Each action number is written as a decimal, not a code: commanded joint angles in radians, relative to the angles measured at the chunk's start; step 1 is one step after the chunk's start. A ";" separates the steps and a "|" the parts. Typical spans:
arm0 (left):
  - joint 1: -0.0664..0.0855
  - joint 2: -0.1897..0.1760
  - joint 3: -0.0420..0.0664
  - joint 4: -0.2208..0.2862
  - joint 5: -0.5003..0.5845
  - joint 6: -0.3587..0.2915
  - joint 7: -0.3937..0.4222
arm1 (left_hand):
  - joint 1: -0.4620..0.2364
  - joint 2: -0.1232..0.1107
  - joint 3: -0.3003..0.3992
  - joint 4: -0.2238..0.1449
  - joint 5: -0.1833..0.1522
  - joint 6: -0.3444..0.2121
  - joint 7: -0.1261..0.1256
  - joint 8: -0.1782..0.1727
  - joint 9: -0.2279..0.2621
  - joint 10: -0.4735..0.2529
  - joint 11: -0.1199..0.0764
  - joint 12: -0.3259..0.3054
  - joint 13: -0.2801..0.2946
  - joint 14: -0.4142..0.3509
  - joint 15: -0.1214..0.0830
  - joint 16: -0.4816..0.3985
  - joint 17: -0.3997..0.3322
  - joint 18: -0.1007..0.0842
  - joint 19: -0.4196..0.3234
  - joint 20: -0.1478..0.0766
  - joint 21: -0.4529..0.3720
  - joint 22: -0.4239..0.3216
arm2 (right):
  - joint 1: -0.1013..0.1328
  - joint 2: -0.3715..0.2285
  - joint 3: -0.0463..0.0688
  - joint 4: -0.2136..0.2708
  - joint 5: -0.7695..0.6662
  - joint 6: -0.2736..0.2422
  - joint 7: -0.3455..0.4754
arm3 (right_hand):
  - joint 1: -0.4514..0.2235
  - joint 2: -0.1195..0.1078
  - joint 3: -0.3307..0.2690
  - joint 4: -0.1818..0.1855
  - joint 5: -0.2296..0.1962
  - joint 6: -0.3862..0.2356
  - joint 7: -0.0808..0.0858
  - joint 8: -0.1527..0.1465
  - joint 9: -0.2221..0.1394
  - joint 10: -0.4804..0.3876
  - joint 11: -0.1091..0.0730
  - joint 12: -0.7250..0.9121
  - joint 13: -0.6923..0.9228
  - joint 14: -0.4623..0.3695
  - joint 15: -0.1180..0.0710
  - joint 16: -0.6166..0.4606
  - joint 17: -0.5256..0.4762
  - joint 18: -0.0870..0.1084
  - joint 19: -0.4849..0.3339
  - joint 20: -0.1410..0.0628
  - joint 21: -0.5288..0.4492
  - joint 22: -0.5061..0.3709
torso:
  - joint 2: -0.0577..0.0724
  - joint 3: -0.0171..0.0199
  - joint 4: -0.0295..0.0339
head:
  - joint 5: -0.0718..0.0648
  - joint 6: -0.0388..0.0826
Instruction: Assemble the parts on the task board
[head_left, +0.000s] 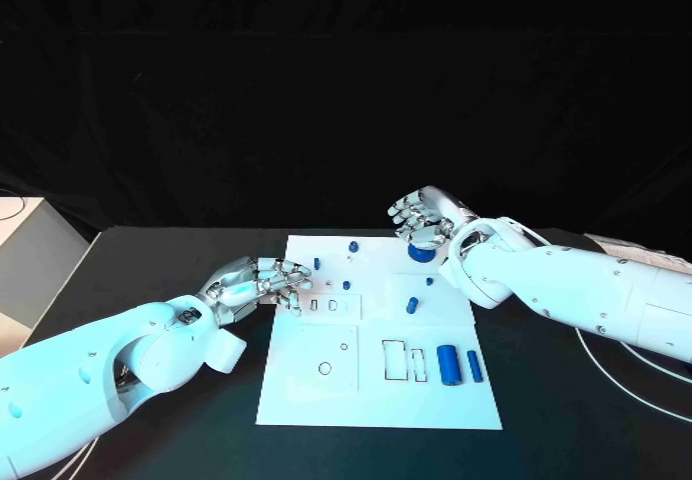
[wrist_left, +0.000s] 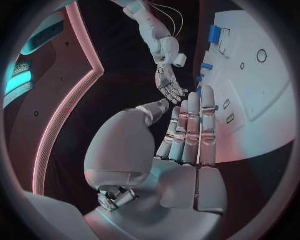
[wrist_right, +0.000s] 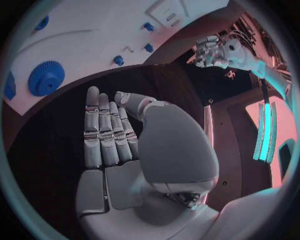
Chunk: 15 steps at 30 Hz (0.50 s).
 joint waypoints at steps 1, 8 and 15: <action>-0.003 0.007 0.000 -0.012 0.000 0.010 0.015 | -0.006 -0.001 -0.001 0.002 0.001 -0.006 0.022 -0.002 0.001 -0.005 -0.002 -0.003 -0.001 -0.001 0.000 -0.004 -0.001 0.014 0.004 0.003 -0.006 -0.002 | 0.004 -0.023 0.001 0.018 0.291 0.092 0.112 | -0.012 0.011 0.007 -0.002 0.005 -0.005 0.001 -0.002 -0.003 -0.003 0.003 0.000 0.000 0.010 0.010 -0.009 -0.017 -0.023 -0.016 0.011 -0.048 -0.033 | -0.013 0.0068 -0.0102 | 0.003 0.002; -0.008 0.017 0.000 -0.033 0.000 0.014 0.014 | -0.006 -0.001 -0.001 0.002 0.001 -0.006 0.022 -0.002 0.001 -0.005 -0.002 -0.003 -0.001 -0.001 0.000 -0.004 -0.001 0.014 0.004 0.003 -0.006 -0.002 | 0.007 -0.054 0.001 0.003 0.437 0.188 0.165 | 0.001 0.025 -0.021 -0.036 0.005 0.022 0.002 0.015 -0.003 0.035 -0.011 0.012 0.003 0.094 -0.023 0.012 -0.032 -0.001 0.096 -0.014 -0.033 -0.042 | -0.024 0.0137 -0.0211 | 0.002 0.002; -0.010 0.023 0.000 -0.045 0.000 0.019 0.012 | -0.005 -0.001 -0.001 0.001 0.001 -0.006 0.023 -0.002 0.001 -0.005 -0.002 -0.003 -0.002 0.000 -0.001 -0.004 -0.001 0.014 0.004 0.003 -0.006 -0.002 | 0.007 -0.056 0.000 -0.043 0.461 0.229 0.167 | -0.010 0.041 -0.116 -0.067 0.007 0.118 -0.033 0.059 -0.011 0.225 -0.069 0.060 0.024 0.324 -0.096 0.128 0.042 -0.012 0.221 -0.083 0.238 0.142 | -0.029 0.0167 -0.0258 | -0.002 -0.003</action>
